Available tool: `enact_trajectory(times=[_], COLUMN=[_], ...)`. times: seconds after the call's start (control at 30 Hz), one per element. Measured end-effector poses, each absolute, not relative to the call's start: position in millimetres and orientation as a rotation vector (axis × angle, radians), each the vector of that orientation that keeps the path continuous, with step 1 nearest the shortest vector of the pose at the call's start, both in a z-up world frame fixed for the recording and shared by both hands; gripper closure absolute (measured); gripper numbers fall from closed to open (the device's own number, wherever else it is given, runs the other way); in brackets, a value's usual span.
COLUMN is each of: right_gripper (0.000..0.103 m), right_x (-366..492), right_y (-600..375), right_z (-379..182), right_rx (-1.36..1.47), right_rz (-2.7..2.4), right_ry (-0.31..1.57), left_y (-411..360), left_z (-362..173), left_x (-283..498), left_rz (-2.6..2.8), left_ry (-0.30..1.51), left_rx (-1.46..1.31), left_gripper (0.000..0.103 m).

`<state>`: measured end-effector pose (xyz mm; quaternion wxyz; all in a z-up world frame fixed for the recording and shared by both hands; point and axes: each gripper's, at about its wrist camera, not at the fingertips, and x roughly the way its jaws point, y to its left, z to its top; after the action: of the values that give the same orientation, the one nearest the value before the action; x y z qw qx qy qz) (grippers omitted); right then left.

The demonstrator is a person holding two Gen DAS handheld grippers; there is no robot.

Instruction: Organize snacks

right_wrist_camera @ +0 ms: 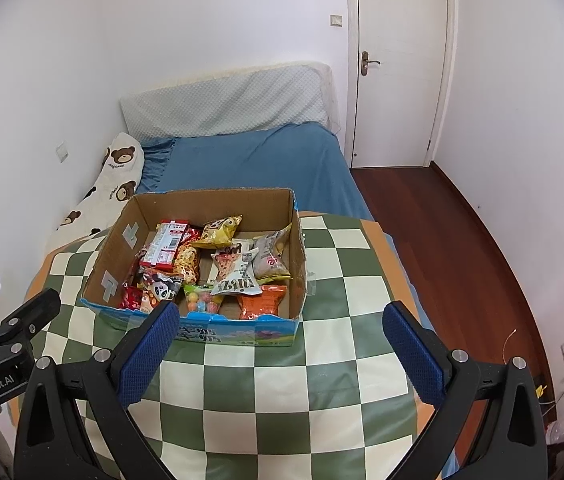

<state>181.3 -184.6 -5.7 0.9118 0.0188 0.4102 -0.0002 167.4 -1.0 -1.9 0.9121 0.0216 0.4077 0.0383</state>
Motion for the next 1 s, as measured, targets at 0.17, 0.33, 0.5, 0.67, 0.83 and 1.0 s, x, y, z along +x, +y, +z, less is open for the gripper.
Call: enact_trajectory(times=[0.17,0.33,0.5,0.67,0.83,1.0], right_gripper=[0.000,0.000,0.000,0.000,0.000,0.000], right_x=[180.7,179.3,179.6,178.6,176.7,177.1], right_y=[-184.1,-184.4,-185.2,-185.7,-186.3,-187.6], right_z=[-2.9,0.0,2.0,2.5,3.5,3.3], right_rx=[0.038,0.039,0.040,0.043,0.044,0.043], right_rz=[0.004,0.005,0.007,0.009,0.011,0.011], right_ry=[0.837,0.827,0.821,0.820,0.818,0.820], left_y=[-1.7,-5.5,-6.7,-7.7,-7.6,-8.2], left_z=[2.0,4.1,3.7,4.0,3.6,4.7], left_x=[168.2,166.7,166.1,166.1,165.8,164.6], left_rz=[0.073,0.067,0.065,0.067,0.067,0.069], left_ry=[0.831,0.823,0.821,0.817,0.816,0.810], left_rx=[0.049,0.055,0.056,0.061,0.061,0.063], left_gripper=[0.000,0.000,0.000,0.000,0.000,0.000])
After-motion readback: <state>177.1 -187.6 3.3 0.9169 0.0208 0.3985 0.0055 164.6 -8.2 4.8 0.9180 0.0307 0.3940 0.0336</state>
